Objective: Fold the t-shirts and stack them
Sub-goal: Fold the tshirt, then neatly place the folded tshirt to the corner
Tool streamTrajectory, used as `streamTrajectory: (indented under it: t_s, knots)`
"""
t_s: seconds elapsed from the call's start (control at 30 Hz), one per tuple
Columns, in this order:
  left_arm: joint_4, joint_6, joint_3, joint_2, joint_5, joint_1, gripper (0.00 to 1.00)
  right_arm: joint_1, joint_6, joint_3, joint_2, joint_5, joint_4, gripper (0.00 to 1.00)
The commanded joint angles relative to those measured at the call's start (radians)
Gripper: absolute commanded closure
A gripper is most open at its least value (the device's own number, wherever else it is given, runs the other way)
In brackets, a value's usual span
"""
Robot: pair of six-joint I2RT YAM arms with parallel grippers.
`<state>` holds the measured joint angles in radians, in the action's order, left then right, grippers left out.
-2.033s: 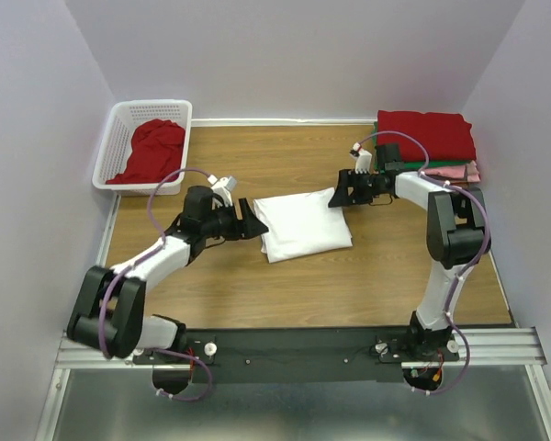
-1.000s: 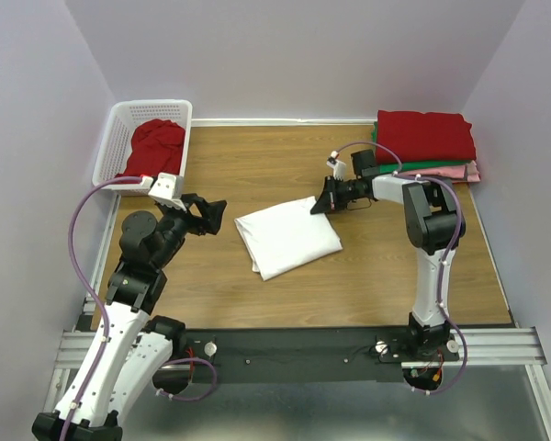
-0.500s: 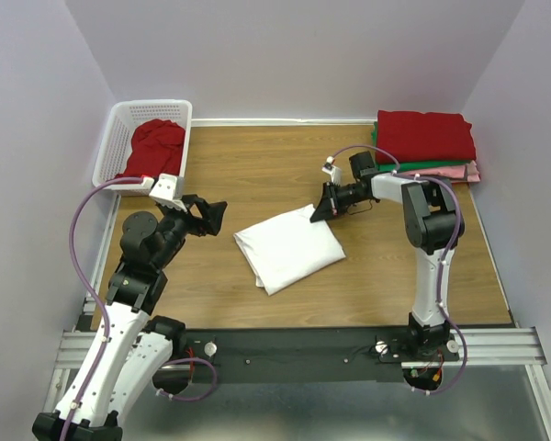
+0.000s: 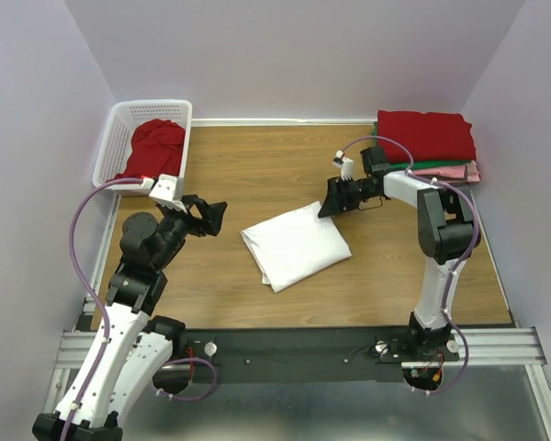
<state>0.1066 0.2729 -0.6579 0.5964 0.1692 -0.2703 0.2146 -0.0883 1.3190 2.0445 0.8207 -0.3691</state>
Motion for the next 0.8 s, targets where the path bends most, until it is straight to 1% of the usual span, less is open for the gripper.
streamTrajectory:
  t_s: [0.0, 0.1, 0.27, 0.37, 0.53, 0.6, 0.63, 0.7, 0.73, 0.77]
  knots:
    - [-0.021, -0.014, 0.015, -0.014, 0.021, 0.002, 0.14, 0.003, -0.059, -0.047, -0.060, -0.092, -0.022, 0.17]
    - [-0.022, -0.014, 0.015, -0.012, 0.024, 0.002, 0.14, 0.028, -0.065, -0.060, -0.040, -0.098, -0.025, 0.14]
    - [-0.022, -0.015, 0.015, -0.015, 0.021, 0.003, 0.14, 0.091, -0.079, -0.056, -0.018, -0.155, -0.042, 0.13]
    - [-0.021, -0.015, 0.015, -0.020, 0.019, 0.003, 0.14, 0.106, -0.064, -0.061, 0.002, -0.176, -0.050, 0.14]
    - [-0.022, -0.015, 0.015, -0.015, 0.019, 0.002, 0.14, 0.138, -0.047, -0.084, 0.029, -0.158, -0.050, 0.18]
    - [-0.022, -0.014, 0.017, -0.017, 0.020, 0.002, 0.14, 0.138, -0.030, -0.078, 0.051, -0.150, -0.051, 0.23]
    - [-0.022, -0.015, 0.017, -0.018, 0.018, 0.002, 0.14, 0.140, -0.025, -0.070, 0.058, -0.155, -0.051, 0.32]
    - [-0.022, -0.015, 0.017, -0.018, 0.019, 0.002, 0.14, 0.140, -0.019, -0.067, 0.071, -0.146, -0.051, 0.42]
    - [-0.022, -0.015, 0.017, -0.018, 0.018, 0.002, 0.14, 0.140, -0.016, -0.067, 0.074, -0.138, -0.050, 0.56]
    - [-0.022, -0.015, 0.017, -0.020, 0.016, 0.002, 0.14, 0.141, -0.011, -0.066, 0.075, -0.115, -0.051, 0.63]
